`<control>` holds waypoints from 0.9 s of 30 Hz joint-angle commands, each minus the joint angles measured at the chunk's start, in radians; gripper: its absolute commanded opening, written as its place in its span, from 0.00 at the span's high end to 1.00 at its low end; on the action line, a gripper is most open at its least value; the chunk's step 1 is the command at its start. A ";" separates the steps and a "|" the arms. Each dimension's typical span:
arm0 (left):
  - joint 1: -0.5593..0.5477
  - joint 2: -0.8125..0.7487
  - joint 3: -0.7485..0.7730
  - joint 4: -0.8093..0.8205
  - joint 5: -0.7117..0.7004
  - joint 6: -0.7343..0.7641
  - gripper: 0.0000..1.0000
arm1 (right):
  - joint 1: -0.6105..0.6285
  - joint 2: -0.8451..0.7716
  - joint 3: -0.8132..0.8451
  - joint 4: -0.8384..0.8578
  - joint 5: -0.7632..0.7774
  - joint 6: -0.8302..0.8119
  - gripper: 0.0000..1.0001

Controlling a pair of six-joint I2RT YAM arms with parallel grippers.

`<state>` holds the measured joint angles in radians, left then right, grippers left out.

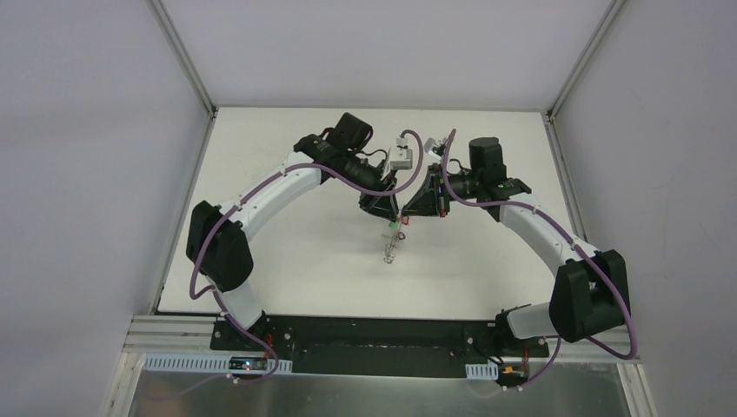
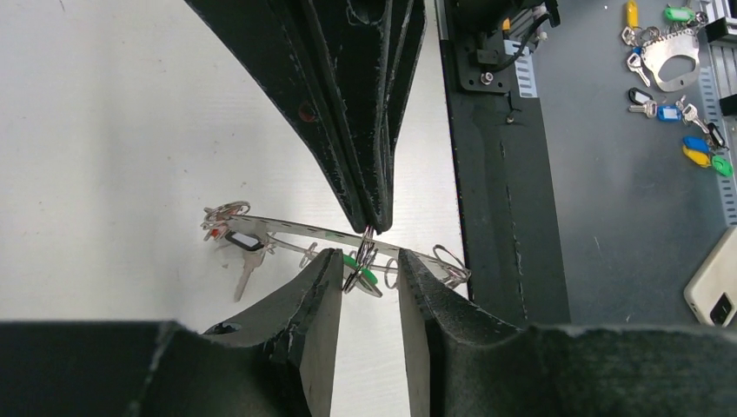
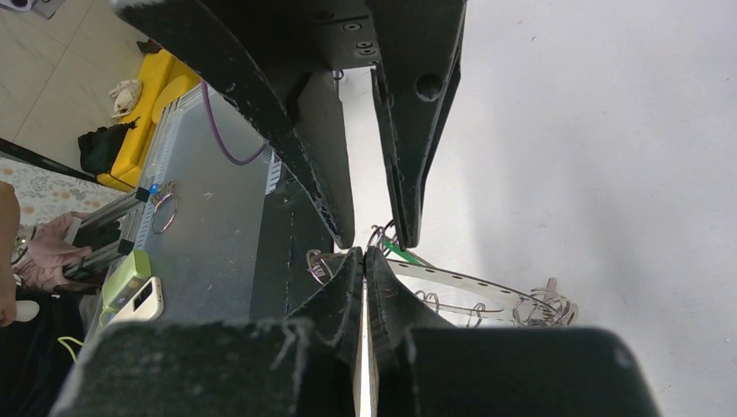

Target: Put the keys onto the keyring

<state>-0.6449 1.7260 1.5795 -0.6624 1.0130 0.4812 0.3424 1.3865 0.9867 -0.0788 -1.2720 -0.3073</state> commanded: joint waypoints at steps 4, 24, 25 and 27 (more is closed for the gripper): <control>-0.017 -0.012 -0.016 0.032 0.042 0.007 0.75 | -0.006 -0.043 0.007 0.045 -0.040 -0.024 1.00; -0.016 -0.068 0.079 -0.191 -0.124 0.022 1.00 | -0.016 -0.056 -0.006 0.062 0.039 -0.027 1.00; -0.016 -0.073 0.092 -0.204 -0.142 -0.001 1.00 | -0.017 -0.057 -0.008 0.068 0.043 -0.024 1.00; -0.016 -0.085 0.105 -0.215 -0.170 -0.039 1.00 | -0.017 -0.061 -0.009 0.074 0.050 -0.016 1.00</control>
<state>-0.6655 1.7252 1.6279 -0.7444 0.9146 0.5011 0.3431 1.3808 0.9810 -0.0559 -1.2472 -0.3111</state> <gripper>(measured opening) 0.019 0.007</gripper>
